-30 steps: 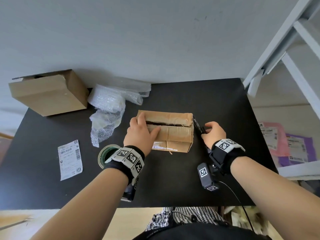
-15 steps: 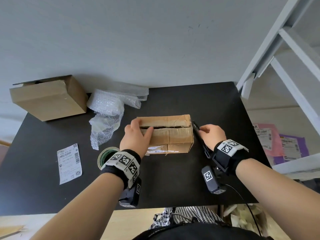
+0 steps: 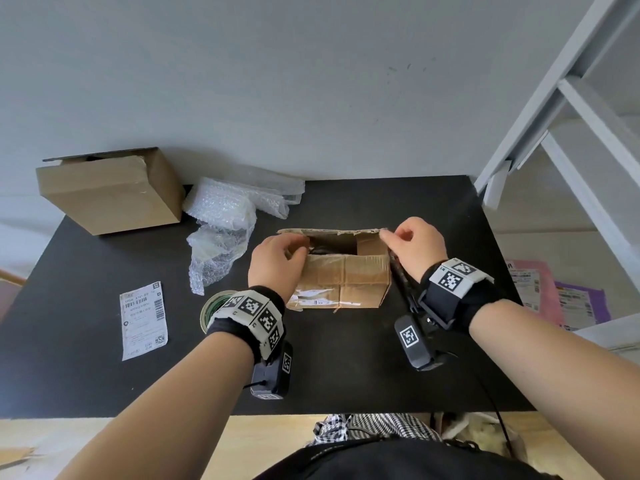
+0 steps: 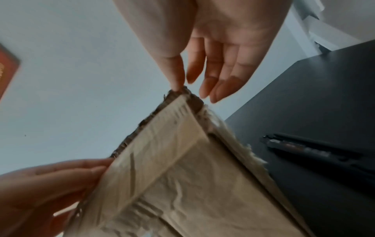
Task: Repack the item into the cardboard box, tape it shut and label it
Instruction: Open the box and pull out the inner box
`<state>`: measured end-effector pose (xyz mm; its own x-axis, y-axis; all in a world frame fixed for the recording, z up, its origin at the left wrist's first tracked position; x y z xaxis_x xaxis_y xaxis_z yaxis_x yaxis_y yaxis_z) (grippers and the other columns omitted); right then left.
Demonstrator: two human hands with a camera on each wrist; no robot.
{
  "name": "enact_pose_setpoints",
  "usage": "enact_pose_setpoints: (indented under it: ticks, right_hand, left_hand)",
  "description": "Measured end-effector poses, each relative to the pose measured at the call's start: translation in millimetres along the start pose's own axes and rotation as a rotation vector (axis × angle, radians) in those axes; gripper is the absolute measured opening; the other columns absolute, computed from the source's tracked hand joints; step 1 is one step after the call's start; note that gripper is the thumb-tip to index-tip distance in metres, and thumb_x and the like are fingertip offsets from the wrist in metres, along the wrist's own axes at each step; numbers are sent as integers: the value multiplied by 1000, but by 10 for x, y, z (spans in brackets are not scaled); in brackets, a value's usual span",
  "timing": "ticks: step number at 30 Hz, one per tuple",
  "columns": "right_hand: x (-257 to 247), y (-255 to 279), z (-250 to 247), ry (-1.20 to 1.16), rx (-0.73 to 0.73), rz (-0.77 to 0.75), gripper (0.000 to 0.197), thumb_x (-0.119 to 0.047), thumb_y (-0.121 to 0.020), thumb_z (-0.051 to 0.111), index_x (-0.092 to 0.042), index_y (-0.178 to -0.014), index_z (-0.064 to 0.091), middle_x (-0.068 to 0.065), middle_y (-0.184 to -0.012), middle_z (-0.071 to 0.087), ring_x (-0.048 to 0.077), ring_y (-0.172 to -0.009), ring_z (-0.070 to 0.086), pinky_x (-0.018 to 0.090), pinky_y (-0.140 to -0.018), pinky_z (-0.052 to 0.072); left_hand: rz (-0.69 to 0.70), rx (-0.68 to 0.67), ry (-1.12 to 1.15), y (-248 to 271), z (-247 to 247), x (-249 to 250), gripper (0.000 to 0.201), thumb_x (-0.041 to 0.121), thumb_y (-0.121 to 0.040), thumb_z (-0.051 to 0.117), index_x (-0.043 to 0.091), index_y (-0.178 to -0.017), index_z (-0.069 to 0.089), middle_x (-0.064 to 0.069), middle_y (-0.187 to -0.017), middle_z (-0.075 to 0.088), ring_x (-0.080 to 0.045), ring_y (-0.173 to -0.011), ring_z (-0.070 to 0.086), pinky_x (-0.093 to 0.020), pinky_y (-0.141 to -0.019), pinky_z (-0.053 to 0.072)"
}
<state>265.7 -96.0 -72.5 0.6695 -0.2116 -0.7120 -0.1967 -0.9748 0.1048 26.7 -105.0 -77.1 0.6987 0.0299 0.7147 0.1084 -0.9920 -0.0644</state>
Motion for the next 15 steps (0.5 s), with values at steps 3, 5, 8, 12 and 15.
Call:
enact_pose_setpoints:
  ticks: [3,5,8,12,15]
  right_hand:
    - [-151,-15,10,-4,-1,-87,24,-30,-90,56,-10,-96,70,4,-95,69,20,-93,62,24,-78,42]
    - [-287,43,72,-28,-42,-209,30,-21,-91,56,-14,-120,63,2,-118,65,14,-107,58,17,-88,39]
    - [-399,79,297,183,-165,-395,52,-22,-92,56,-16,-141,40,3,-150,34,18,-138,31,24,-110,24]
    - [-271,44,562,594,-293,-397,61,-48,-93,41,-17,-144,28,4,-156,18,23,-144,15,38,-113,22]
    - [-302,10,581,648,-319,-394,61,-54,-92,36,-18,-141,32,4,-154,25,22,-142,19,40,-112,23]
  left_hand:
    - [78,-125,-182,-42,100,-27,32,26,-86,59,24,-117,65,2,-116,64,-23,-117,49,-37,-101,40]
    - [140,-258,-333,-21,175,-12,46,31,-86,59,27,-131,53,6,-137,51,-23,-133,32,-37,-112,25]
    - [211,-397,-367,44,231,43,64,39,-85,62,23,-142,39,6,-152,30,-18,-143,13,-34,-116,11]
    - [232,-488,-421,101,206,47,85,40,-74,74,22,-146,30,5,-153,26,-16,-144,13,-33,-117,12]
    - [370,-426,-586,114,159,72,76,34,-76,71,28,-143,35,9,-149,33,-13,-142,19,-41,-118,15]
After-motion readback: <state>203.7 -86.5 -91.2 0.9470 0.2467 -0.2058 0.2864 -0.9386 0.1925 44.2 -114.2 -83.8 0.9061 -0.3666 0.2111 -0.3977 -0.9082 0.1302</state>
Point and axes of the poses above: each hand's wrist, its own y-axis away from the middle knuckle, its own z-axis out of the palm, x = y × z, the point moved 6 cm from there along -y, towards the middle knuckle
